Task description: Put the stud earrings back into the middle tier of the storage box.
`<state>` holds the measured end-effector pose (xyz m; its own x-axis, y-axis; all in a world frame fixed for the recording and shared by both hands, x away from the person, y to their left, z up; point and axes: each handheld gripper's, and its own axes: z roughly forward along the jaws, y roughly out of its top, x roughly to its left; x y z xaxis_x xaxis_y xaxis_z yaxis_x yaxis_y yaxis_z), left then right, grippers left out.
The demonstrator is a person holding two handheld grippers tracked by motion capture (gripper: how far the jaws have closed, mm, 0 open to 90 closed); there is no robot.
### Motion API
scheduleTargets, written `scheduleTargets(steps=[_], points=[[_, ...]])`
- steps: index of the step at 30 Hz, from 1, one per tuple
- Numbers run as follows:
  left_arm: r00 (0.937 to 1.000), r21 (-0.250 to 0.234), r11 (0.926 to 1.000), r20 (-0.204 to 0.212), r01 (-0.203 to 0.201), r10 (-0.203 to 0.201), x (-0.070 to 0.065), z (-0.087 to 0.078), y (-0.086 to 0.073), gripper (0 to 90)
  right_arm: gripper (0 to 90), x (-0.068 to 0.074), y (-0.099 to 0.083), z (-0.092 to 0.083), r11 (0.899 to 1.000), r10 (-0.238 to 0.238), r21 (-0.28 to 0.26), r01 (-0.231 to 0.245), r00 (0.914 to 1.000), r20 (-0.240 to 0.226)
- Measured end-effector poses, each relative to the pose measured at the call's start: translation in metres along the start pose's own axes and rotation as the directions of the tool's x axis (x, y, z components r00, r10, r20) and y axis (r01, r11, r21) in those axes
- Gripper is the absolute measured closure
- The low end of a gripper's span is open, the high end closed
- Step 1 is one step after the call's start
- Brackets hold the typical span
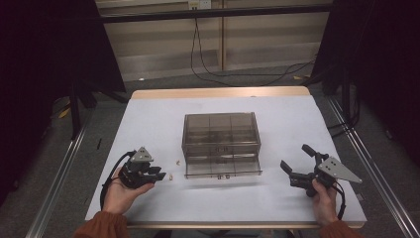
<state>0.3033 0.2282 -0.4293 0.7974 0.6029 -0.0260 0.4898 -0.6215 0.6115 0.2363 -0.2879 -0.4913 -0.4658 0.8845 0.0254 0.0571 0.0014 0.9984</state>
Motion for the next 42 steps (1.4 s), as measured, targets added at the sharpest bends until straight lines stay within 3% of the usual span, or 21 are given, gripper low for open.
scheduleTargets(steps=[10,12,13,16,18,19,21,22,23,24,26,28,29,31,32,33,34,39,41,42], points=[[0.9986,0.104,0.9940,0.045,-0.033,0.028,0.010,0.005,0.015,75.5,2.7,0.000,0.000,0.000,1.000,0.000,0.002,0.000,1.0000,0.001],[0.9969,0.137,0.9880,0.043,-0.071,0.065,0.012,0.007,0.018,76.2,2.7,0.000,0.000,0.000,1.000,0.000,0.002,0.000,1.0000,0.001],[0.9960,0.144,0.9868,0.060,-0.074,0.066,0.014,0.009,0.022,76.1,2.7,0.000,0.000,0.000,1.000,-0.001,0.001,0.001,1.0000,-0.002],[0.9958,0.167,0.9826,0.056,-0.081,0.072,0.014,0.011,0.026,78.0,2.7,0.000,0.000,0.000,1.000,0.000,0.002,0.000,1.0000,0.000],[0.9898,0.212,0.9683,0.082,-0.132,0.117,0.015,0.016,0.031,78.1,2.7,0.000,0.000,0.000,1.000,0.000,0.002,0.000,1.0000,-0.003],[0.9885,0.228,0.9639,0.093,-0.137,0.119,0.014,0.017,0.033,78.4,2.7,0.000,0.000,0.000,1.000,-0.001,0.001,0.001,1.0000,-0.002],[0.9878,0.235,0.9614,0.094,-0.143,0.124,0.014,0.020,0.034,78.9,2.7,0.000,0.000,0.000,1.000,-0.001,0.001,0.001,1.0000,-0.004],[0.9867,0.271,0.9501,0.095,-0.154,0.132,0.015,0.024,0.038,78.9,2.7,0.000,0.000,0.000,1.000,-0.002,0.001,0.002,1.0000,-0.004],[0.9867,0.271,0.9501,0.095,-0.154,0.132,0.015,0.024,0.038,78.9,2.7,0.000,0.000,0.000,1.000,-0.001,0.002,0.001,1.0000,-0.002],[0.9837,0.292,0.9417,0.113,-0.167,0.140,0.015,0.028,0.041,79.1,2.7,0.000,0.000,0.000,1.000,-0.001,0.001,0.001,1.0000,-0.003],[0.9832,0.295,0.9401,0.115,-0.170,0.142,0.014,0.030,0.042,79.1,2.7,0.000,0.000,0.000,1.000,-0.001,0.001,0.001,1.0000,-0.004],[0.9796,0.317,0.9295,0.128,-0.189,0.155,0.013,0.033,0.045,78.5,2.8,0.000,0.000,0.000,1.000,-0.002,0.001,0.002,1.0000,-0.003],[0.9771,0.344,0.9165,0.130,-0.204,0.169,0.012,0.036,0.047,78.1,2.7,0.000,0.000,0.000,1.000,-0.001,0.001,0.001,1.0000,-0.004],[0.9768,0.354,0.9126,0.136,-0.204,0.165,0.012,0.037,0.048,78.4,2.8,0.000,0.000,0.000,1.000,-0.001,0.002,0.001,1.0000,-0.002],[0.9756,0.378,0.9011,0.136,-0.212,0.172,0.010,0.040,0.049,78.4,2.8,0.000,0.000,0.000,1.000,-0.001,0.002,0.001,1.0000,-0.002],[0.9756,0.378,0.9011,0.136,-0.212,0.172,0.010,0.040,0.049,78.6,2.8,0.000,0.000,0.000,1.000,-0.001,0.002,0.001,1.0000,-0.002],[0.9700,0.388,0.8921,0.160,-0.232,0.183,0.010,0.043,0.051,78.8,2.8,0.000,0.000,0.000,1.000,-0.001,0.002,0.001,1.0000,-0.002],[0.9715,0.405,0.8860,0.163,-0.225,0.172,0.009,0.047,0.055,82.0,2.8,0.000,0.000,0.000,1.000,-0.002,0.000,0.002,1.0000,-0.003],[0.9706,0.422,0.8777,0.171,-0.227,0.169,0.010,0.053,0.055,82.0,2.8,0.000,0.000,0.000,1.000,-0.001,0.001,0.001,1.0000,-0.005],[0.9715,0.424,0.8775,0.167,-0.225,0.169,0.010,0.053,0.054,82.1,2.8,0.000,0.000,0.000,1.000,-0.002,0.000,0.002,1.0000,-0.004]])
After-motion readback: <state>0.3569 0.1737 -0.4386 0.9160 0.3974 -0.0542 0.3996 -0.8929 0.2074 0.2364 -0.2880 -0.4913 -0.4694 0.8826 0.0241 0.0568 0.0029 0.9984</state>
